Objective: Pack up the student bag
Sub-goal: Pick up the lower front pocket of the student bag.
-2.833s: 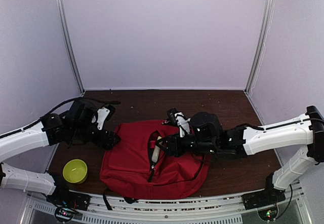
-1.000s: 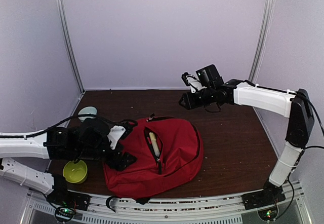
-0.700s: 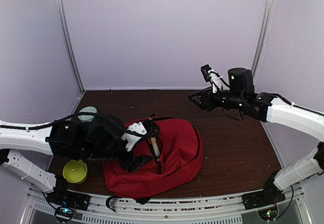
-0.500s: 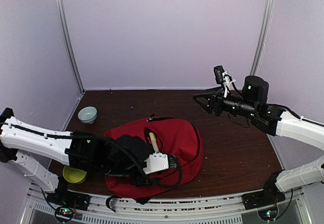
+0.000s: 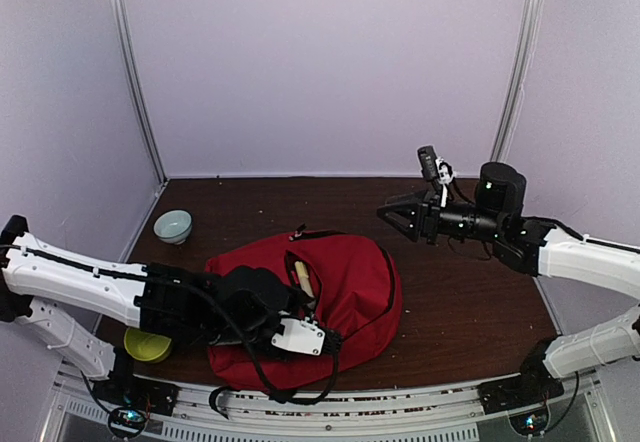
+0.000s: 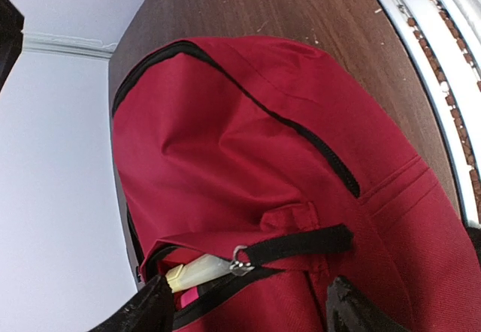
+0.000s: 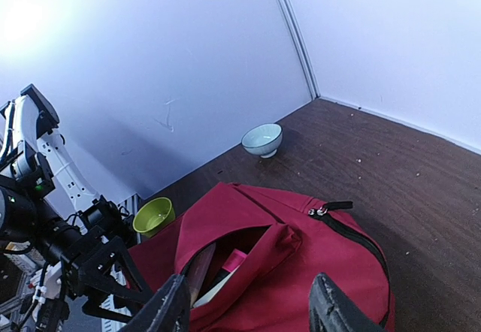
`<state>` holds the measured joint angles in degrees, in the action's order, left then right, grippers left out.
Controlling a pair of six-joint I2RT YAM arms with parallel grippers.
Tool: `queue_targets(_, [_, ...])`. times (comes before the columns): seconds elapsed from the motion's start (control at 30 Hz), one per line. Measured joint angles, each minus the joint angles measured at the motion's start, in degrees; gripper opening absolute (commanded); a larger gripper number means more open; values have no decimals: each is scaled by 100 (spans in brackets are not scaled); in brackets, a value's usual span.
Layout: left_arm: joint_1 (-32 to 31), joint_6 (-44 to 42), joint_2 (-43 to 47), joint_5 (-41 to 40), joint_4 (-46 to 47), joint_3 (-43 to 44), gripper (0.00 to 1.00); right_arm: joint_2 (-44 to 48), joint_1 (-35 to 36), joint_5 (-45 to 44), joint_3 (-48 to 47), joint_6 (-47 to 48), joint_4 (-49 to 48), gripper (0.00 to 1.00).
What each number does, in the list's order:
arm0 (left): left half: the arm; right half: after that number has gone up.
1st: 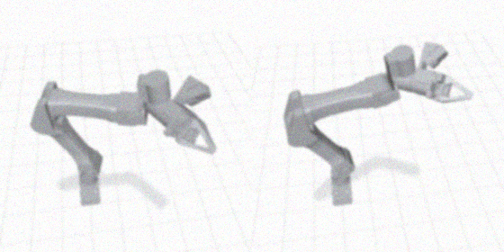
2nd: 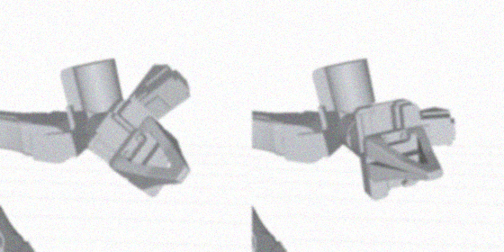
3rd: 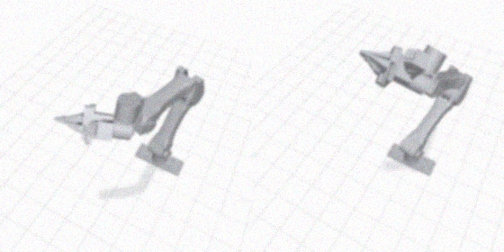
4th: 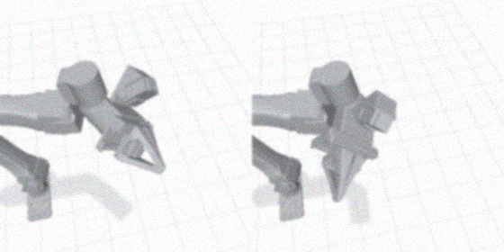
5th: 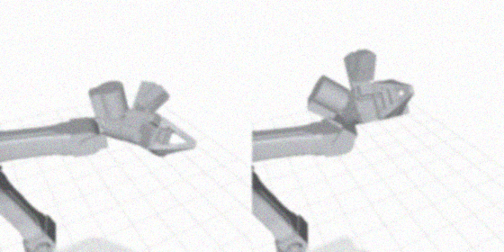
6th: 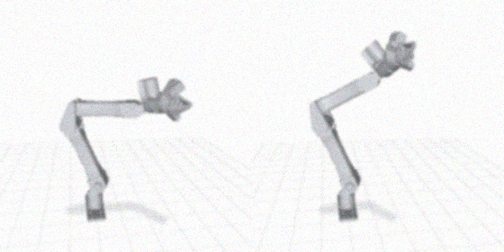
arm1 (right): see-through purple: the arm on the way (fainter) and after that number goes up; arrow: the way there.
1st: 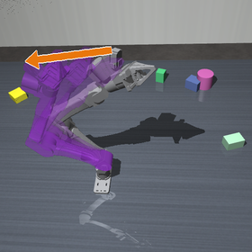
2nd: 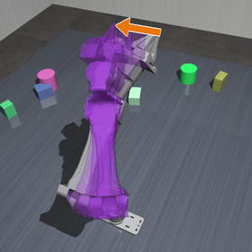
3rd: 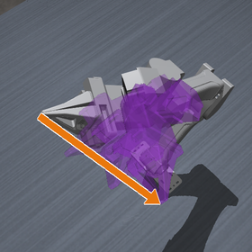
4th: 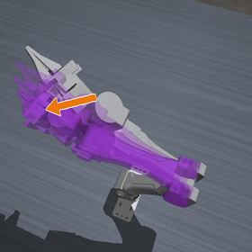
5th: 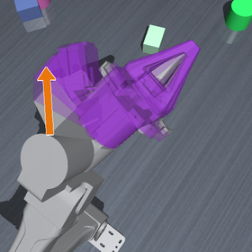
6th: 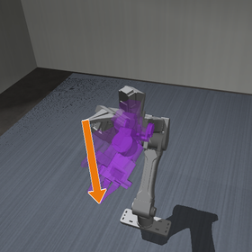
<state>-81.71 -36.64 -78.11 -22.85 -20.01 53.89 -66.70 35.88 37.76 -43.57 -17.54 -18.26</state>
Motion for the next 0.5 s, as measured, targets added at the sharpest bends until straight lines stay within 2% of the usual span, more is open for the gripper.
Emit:
queue_targets(0.3, [256, -413, -629, 476, 9, 313, 69, -516, -153, 555, -179, -317, 42, 52])
queue_targets(0.37, [323, -470, -802, 490, 79, 417, 59, -586, -190, 680, -227, -413, 42, 52])
queue_targets(0.5, [374, -557, -1001, 544, 63, 538, 32, -660, -238, 857, -243, -566, 42, 50])
